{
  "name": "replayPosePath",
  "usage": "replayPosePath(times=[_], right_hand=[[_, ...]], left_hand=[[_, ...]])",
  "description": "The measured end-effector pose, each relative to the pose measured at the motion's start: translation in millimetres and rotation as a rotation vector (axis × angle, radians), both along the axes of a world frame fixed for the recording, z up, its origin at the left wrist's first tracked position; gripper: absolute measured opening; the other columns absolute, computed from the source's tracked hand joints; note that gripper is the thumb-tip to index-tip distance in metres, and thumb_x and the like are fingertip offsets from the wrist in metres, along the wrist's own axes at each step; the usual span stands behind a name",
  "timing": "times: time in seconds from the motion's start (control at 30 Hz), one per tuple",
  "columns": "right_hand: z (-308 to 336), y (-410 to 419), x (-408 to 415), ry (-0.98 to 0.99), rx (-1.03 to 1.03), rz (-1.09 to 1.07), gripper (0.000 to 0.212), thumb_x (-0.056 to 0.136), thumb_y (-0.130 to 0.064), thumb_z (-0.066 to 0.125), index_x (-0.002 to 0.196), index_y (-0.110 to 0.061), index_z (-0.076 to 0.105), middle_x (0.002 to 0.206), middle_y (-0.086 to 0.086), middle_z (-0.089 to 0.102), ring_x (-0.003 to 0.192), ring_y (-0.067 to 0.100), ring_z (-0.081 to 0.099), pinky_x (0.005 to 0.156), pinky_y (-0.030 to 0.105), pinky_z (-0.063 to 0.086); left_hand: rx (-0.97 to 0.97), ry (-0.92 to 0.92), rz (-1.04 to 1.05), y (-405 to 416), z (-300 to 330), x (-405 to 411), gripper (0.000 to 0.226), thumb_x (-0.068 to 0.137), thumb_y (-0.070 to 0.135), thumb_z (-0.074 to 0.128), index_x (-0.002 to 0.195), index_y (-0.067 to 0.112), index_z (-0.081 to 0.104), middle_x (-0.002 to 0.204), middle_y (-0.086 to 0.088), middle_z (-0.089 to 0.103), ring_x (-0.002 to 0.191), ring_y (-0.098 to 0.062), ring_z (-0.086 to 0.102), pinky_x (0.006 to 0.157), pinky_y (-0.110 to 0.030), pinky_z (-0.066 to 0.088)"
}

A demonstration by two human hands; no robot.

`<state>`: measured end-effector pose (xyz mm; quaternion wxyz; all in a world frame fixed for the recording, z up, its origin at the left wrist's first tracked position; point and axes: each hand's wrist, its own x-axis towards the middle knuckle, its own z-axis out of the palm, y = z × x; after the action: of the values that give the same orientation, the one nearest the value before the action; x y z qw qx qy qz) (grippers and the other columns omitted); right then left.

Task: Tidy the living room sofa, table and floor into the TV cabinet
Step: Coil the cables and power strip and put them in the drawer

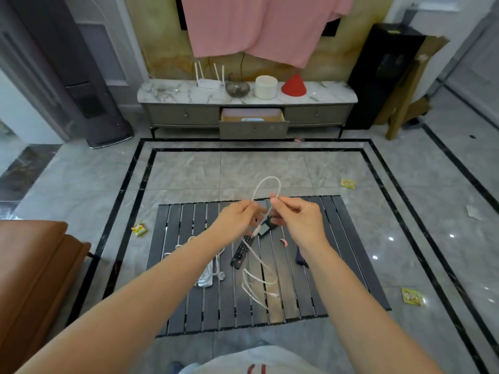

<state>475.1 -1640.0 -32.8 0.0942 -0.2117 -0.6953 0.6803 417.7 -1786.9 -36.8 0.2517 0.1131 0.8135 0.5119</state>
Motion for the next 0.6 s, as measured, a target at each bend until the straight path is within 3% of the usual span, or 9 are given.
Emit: replayPosePath(times=[0.07,0.13,0.2,0.27,0.37,0.47,0.6], right_hand=[[6,-1,-2,0.008,0.022,0.031,0.012,0.088,-0.015,0.073,0.094,-0.024,0.078,0.083,0.005,0.077,0.074,0.016,0.074,0.075,0.031,0.06],[9,1,-3,0.015,0.067,0.047,0.013,0.088,-0.013,0.073,0.094,-0.023,0.078,0.075,0.0,0.076,0.069,0.009,0.073,0.071,0.025,0.059],[11,3,-2,0.025,0.138,0.062,0.012,0.087,-0.015,0.073,0.097,-0.019,0.079,0.074,-0.005,0.075,0.066,0.003,0.07,0.066,0.019,0.055],[11,5,-2,0.035,0.208,0.057,0.01,0.085,-0.021,0.076,0.093,-0.023,0.08,0.075,-0.012,0.073,0.072,-0.001,0.068,0.072,0.017,0.05],[11,9,0,-0.008,0.222,0.05,0.006,0.083,-0.033,0.077,0.087,-0.03,0.08,0.075,-0.016,0.064,0.072,-0.002,0.059,0.074,0.017,0.042],[8,11,6,-0.172,0.178,0.097,0.029,0.089,-0.052,0.063,0.081,-0.029,0.079,0.063,-0.012,0.06,0.061,0.009,0.052,0.065,0.025,0.043],[-3,11,15,-0.229,0.262,0.009,0.038,0.088,-0.043,0.066,0.066,-0.015,0.054,0.051,-0.003,0.049,0.049,0.019,0.053,0.061,0.031,0.042]], left_hand=[[-0.049,0.025,-0.066,4,1,3,0.037,0.107,0.03,0.035,0.114,0.013,0.067,0.103,-0.004,0.072,0.094,-0.016,0.066,0.078,-0.023,0.052],[-0.121,0.092,-0.107,6,5,8,0.039,0.107,0.032,0.033,0.113,0.014,0.067,0.102,-0.001,0.075,0.102,-0.013,0.063,0.081,-0.013,0.042],[-0.062,0.074,-0.099,8,6,10,0.036,0.107,0.029,0.033,0.106,0.017,0.067,0.09,0.001,0.074,0.091,-0.007,0.064,0.075,-0.009,0.04],[0.1,-0.096,-0.054,12,8,14,0.032,0.107,0.021,0.034,0.09,0.016,0.061,0.066,0.001,0.058,0.065,-0.009,0.056,0.072,-0.014,0.049],[0.255,-0.273,0.072,17,7,13,0.029,0.104,0.018,0.04,0.076,0.013,0.047,0.051,0.006,0.032,0.043,-0.011,0.034,0.073,-0.043,0.056],[0.324,-0.228,0.222,13,10,10,0.029,0.102,0.02,0.048,0.074,0.017,0.042,0.054,0.005,0.029,0.038,-0.007,0.03,0.057,-0.031,0.046],[0.424,-0.149,0.342,4,15,1,0.041,0.103,0.034,0.048,0.067,0.021,0.032,0.051,0.007,0.023,0.043,-0.009,0.023,0.046,-0.021,0.037]])
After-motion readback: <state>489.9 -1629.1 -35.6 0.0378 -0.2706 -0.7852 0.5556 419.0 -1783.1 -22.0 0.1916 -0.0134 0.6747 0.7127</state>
